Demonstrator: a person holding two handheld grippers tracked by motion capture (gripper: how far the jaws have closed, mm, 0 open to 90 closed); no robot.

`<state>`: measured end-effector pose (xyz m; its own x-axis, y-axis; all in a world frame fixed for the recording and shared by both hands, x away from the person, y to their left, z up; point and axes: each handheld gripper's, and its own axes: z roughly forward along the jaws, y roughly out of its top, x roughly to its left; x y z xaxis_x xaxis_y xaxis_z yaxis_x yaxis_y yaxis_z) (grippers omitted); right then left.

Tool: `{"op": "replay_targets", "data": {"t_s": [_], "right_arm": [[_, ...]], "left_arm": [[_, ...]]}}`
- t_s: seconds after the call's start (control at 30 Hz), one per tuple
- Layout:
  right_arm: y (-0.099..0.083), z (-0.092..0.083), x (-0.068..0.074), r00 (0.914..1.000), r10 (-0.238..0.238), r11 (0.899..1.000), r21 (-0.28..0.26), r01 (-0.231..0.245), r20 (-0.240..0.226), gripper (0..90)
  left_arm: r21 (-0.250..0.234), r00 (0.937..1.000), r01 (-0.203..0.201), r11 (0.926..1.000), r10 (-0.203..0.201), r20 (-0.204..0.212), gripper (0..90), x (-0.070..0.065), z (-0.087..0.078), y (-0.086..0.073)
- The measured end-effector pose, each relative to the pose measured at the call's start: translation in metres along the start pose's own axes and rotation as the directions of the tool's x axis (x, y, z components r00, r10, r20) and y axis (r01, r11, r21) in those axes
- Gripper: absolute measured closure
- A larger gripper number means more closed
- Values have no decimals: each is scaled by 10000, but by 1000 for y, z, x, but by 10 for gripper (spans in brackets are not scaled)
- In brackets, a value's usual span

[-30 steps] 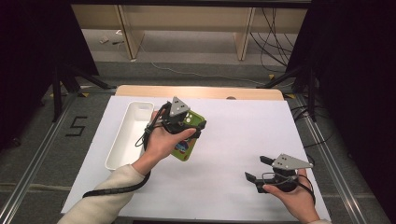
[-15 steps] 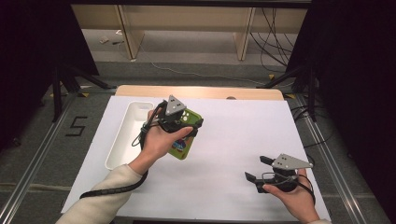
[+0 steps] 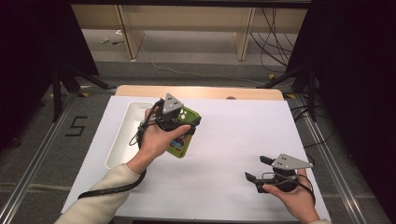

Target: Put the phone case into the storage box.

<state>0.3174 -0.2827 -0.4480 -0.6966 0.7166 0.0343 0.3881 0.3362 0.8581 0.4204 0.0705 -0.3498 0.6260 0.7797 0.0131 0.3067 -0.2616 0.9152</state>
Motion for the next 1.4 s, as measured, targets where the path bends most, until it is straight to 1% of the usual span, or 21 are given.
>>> {"op": "replay_targets", "data": {"t_s": [0.63,1.4], "right_arm": [[0,0,0,10000,-1,10000,-1,1,-13,164],[0,0,0,10000,-10,10000,10,10,-25,163]], "left_arm": [[-174,9996,178,9997,-181,-194,164,9,-7,3],[-297,9988,258,9992,-270,-408,163,18,-14,6]]}}
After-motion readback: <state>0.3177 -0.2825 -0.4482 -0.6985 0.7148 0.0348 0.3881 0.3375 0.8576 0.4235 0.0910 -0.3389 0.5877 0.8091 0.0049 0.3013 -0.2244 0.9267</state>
